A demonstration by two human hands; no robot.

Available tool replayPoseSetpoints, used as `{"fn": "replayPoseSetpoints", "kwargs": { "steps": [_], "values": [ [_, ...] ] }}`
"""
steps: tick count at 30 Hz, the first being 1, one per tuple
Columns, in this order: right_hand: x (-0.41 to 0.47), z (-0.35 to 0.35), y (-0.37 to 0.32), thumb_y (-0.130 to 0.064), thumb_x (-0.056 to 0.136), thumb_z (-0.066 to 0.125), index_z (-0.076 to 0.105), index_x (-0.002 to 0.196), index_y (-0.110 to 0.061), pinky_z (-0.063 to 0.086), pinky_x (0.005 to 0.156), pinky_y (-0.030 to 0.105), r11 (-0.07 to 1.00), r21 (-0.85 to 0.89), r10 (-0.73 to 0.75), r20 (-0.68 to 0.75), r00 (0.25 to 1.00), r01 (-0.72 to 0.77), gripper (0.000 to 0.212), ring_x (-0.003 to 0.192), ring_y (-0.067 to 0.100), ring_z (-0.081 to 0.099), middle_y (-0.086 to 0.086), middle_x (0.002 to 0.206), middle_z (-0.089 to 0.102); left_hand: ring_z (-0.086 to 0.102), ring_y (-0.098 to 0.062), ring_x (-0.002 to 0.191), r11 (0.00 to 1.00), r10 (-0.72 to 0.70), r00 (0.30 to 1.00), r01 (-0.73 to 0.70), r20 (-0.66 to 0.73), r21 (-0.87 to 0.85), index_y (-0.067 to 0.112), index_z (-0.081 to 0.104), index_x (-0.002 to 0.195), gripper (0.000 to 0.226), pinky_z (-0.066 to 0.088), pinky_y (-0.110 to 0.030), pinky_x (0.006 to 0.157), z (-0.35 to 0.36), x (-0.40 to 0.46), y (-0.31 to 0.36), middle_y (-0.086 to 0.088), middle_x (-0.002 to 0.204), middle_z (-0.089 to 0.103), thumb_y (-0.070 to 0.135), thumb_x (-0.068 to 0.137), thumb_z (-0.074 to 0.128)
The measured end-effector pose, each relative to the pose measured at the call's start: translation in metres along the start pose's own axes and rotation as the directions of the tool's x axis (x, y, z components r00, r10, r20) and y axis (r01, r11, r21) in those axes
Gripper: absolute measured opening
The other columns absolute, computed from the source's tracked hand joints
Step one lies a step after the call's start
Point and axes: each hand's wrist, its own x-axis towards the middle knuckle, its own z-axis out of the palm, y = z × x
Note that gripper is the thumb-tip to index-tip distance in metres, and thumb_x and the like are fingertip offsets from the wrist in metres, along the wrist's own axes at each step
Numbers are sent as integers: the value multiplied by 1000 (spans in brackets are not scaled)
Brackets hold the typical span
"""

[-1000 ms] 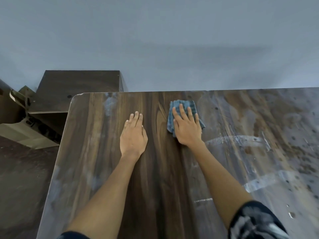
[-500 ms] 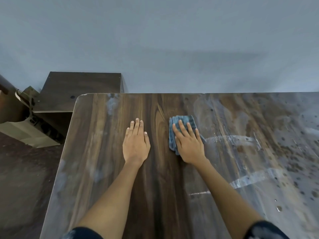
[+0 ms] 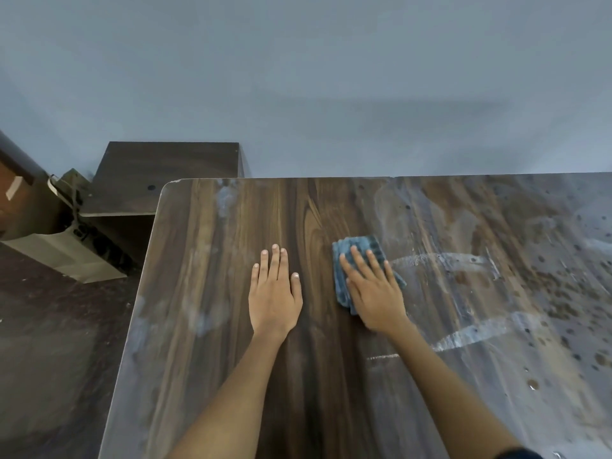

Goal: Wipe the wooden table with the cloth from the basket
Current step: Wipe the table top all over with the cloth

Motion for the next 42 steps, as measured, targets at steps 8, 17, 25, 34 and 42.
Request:
{"fn": "replayPoseSetpoints", "kwargs": {
  "steps": [8,17,25,34,42],
  "values": [
    [-23,6,-47,-34,94,33,4,149,-31,-2,116,47,979,-41,-202,14,979,202,62,145,25,-2,0,158,1,13,-21,143,999,10,1000,-11,5,36,11,20,145,60,9,-36,115,3,-26,1,-6,153,21,38,92,10],
    [-39,-1,-8,-39,95,6,-4,146,-35,-4,116,42,997,53,44,40,998,-47,52,144,20,-12,-7,156,-12,11,-19,142,999,36,998,-38,50,29,14,17,145,61,5,-34,114,-1,-72,0,-3,154,18,43,92,6],
    [-104,10,-31,-40,85,21,43,136,-37,-10,114,32,898,327,-330,58,942,294,55,141,7,-6,-20,150,12,22,-20,139,997,75,996,-77,51,30,11,30,142,55,17,-37,111,-4,-108,-9,-5,149,32,38,95,22],
    [-62,-10,-10,-12,94,43,52,131,-30,-1,115,46,928,373,-9,86,996,-23,43,145,24,7,-7,154,22,10,-16,140,995,75,993,-80,95,56,17,17,144,55,9,-34,113,-6,-140,-14,-1,152,21,41,95,13],
    [-122,8,-38,-16,90,50,57,126,-30,-8,114,28,863,457,-271,55,961,217,38,142,7,5,-15,149,27,4,-17,141,994,100,992,-103,81,38,14,16,145,58,5,-34,114,-6,-143,-14,-2,153,17,42,94,10]
  ]
}}
